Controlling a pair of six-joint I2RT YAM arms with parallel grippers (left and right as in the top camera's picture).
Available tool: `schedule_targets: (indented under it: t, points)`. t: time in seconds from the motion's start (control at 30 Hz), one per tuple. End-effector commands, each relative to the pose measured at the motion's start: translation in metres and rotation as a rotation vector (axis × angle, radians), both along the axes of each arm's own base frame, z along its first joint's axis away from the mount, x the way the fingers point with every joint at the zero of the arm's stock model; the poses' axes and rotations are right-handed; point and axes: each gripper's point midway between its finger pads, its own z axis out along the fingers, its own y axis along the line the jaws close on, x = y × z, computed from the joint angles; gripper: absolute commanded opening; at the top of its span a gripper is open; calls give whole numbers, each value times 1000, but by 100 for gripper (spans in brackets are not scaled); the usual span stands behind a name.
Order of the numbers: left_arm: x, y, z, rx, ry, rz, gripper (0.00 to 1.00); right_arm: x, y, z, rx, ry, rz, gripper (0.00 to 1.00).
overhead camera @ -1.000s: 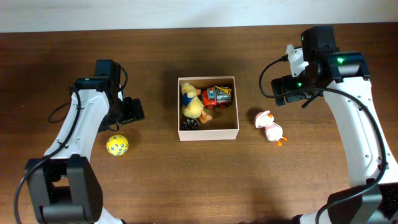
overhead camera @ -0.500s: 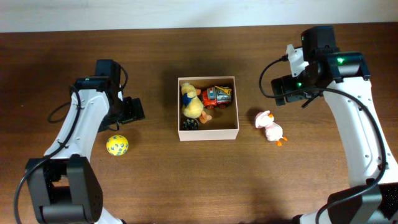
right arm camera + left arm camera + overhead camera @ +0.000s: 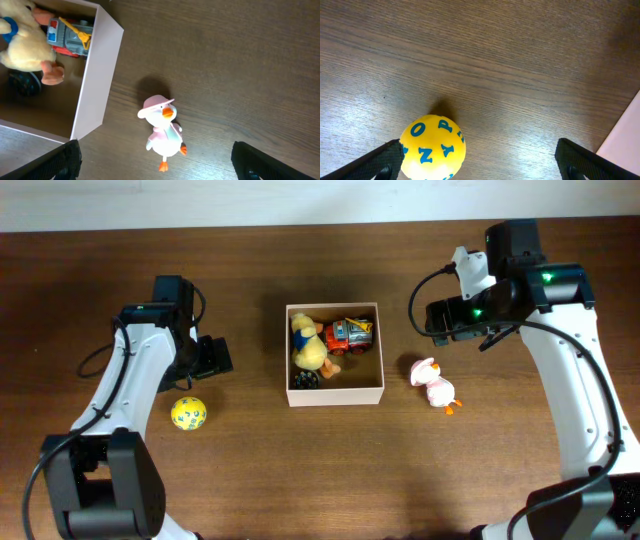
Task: Pack container
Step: 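Lower the right gripper and grasp the white duck figure, then lift the white duck and carry it left over the box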
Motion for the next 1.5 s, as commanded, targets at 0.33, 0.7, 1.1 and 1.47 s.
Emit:
schedule_targets:
  t: [0.33,0.7,1.1,1.47]
  points:
    - [3,0,10,-9,-43,7,99,-26,1,-122,4,303,6,76]
    - [5,-1,10,-9,-49,7,99,-47,0,-174,3,338,6,77]
    - [5,-1,10,-9,-49,7,99,-51,-1,-186,3,332,5,25]
    - [5,-1,10,-9,-49,7,99,-48,0,-174,7,343,-13,4]
